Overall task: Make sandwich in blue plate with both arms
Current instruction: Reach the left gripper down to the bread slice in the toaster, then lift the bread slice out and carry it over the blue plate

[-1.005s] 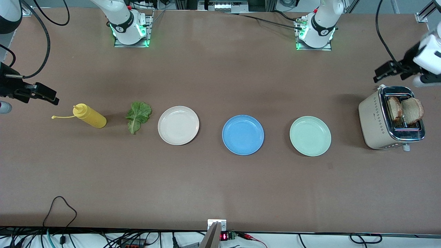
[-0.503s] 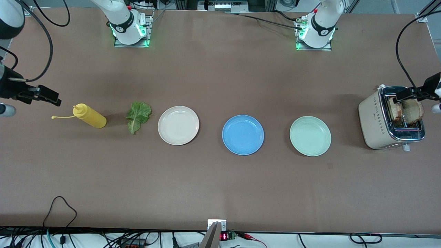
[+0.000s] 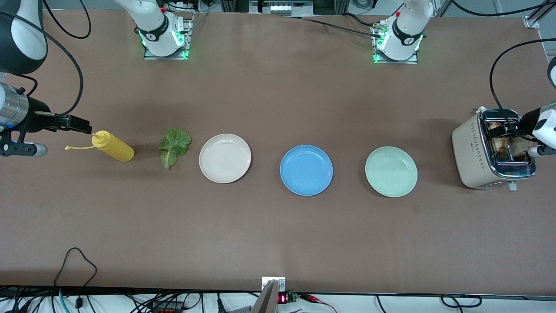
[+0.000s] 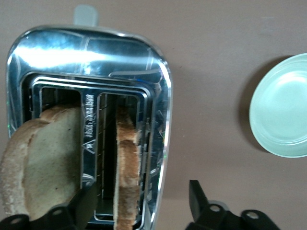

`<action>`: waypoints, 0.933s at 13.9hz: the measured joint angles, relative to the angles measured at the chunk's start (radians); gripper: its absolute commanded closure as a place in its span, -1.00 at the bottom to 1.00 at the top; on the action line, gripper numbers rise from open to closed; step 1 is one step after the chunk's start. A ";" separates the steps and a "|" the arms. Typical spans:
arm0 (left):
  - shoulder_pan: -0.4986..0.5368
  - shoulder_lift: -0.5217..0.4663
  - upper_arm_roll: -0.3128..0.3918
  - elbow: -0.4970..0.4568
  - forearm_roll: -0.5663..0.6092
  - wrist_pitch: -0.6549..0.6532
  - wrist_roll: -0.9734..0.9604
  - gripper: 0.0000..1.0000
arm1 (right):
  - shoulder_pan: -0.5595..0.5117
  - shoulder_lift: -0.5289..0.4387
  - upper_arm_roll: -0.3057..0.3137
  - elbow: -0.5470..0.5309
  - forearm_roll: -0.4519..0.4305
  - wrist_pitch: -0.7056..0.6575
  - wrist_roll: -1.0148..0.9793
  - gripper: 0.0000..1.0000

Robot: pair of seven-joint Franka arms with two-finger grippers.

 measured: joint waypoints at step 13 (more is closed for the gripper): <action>0.051 0.023 0.001 0.081 0.000 -0.124 0.068 0.99 | -0.032 0.006 -0.005 0.000 0.000 -0.053 0.000 -1.00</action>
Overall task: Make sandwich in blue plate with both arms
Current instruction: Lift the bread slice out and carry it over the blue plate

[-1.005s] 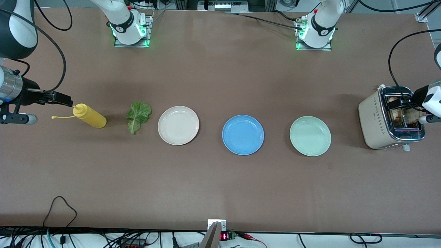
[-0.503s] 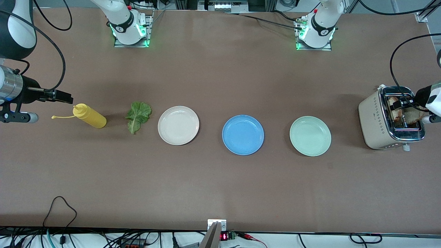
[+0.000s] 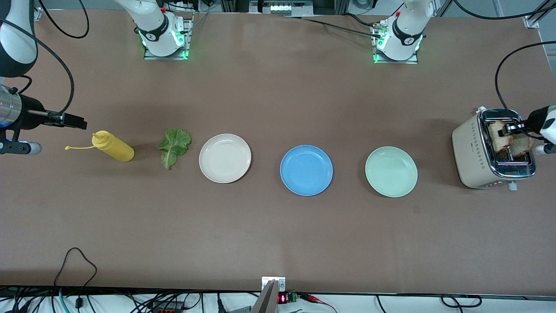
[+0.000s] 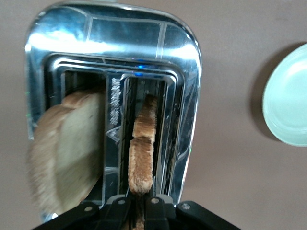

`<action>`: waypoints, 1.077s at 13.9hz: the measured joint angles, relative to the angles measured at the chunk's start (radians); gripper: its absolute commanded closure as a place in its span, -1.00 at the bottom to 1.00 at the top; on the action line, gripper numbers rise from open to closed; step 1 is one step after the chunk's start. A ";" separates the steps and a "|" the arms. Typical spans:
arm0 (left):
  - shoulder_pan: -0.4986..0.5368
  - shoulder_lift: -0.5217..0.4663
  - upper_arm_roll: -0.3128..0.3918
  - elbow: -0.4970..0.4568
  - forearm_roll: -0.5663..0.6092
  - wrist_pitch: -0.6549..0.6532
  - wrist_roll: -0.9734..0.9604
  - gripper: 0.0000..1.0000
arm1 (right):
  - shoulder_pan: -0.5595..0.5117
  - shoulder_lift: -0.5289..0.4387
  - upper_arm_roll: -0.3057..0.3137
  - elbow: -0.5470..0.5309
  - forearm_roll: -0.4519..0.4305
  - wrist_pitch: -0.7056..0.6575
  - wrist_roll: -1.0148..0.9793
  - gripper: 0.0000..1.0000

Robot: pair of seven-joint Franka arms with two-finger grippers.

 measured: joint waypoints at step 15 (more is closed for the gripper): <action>-0.187 0.181 -0.465 0.317 -0.194 -0.252 -0.334 0.99 | 0.001 0.000 0.000 -0.001 0.000 -0.001 0.000 -1.00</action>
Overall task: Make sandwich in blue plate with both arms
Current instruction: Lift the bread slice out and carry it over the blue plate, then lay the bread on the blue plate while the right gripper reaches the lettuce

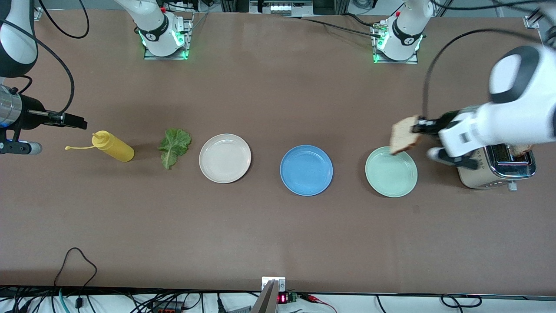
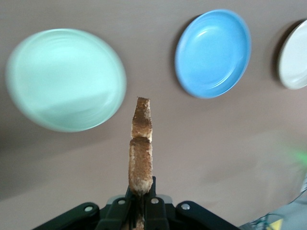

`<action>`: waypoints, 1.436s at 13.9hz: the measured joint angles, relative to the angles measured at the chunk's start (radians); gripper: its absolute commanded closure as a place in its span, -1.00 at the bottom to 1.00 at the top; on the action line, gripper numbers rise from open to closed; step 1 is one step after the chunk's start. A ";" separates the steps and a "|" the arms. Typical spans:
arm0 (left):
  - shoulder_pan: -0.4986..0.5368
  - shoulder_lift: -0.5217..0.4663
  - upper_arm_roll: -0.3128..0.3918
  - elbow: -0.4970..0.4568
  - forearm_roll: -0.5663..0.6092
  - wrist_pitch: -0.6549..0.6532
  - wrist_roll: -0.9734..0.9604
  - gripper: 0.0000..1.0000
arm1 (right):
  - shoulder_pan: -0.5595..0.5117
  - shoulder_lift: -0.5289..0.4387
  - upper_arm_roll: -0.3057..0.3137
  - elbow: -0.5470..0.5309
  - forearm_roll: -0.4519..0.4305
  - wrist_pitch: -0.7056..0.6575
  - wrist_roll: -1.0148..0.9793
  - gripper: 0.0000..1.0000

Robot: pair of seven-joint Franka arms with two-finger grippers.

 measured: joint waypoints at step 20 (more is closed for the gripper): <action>-0.304 0.352 -0.007 0.002 -0.165 0.630 -0.259 0.87 | -0.037 0.069 0.012 -0.102 0.040 0.145 -0.063 -1.00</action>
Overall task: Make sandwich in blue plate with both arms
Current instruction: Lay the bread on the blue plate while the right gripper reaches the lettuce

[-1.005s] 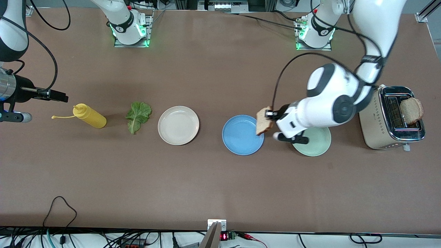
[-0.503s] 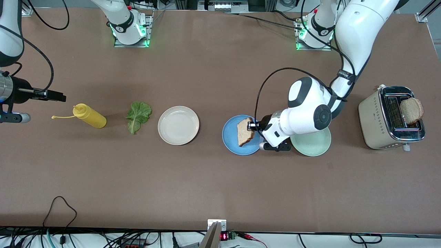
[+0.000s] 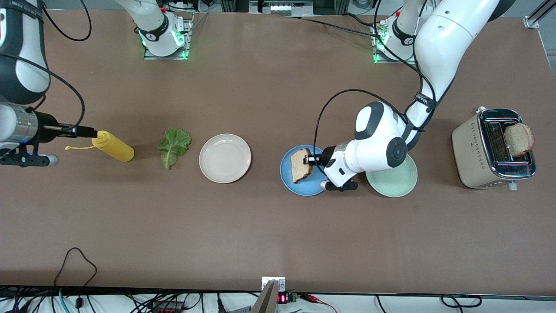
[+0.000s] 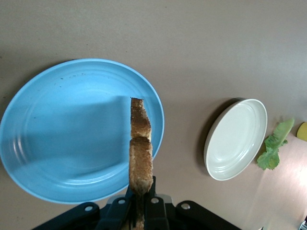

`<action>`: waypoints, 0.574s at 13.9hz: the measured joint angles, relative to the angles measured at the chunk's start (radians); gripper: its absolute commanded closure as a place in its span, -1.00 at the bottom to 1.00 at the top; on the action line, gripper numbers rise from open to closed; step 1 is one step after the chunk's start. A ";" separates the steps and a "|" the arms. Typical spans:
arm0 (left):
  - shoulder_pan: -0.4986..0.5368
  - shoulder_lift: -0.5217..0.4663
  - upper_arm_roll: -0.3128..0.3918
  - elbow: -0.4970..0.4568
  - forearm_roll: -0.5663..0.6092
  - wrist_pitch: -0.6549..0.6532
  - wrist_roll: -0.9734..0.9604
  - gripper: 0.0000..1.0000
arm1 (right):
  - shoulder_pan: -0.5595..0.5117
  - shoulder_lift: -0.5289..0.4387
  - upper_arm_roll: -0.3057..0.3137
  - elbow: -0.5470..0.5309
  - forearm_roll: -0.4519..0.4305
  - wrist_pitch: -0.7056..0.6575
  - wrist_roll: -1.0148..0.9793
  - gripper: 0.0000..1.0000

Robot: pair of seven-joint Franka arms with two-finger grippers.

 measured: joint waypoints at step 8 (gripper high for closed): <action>0.030 0.036 0.016 0.009 0.000 0.010 0.000 -1.00 | 0.060 0.061 0.131 -0.166 0.001 0.323 0.219 -1.00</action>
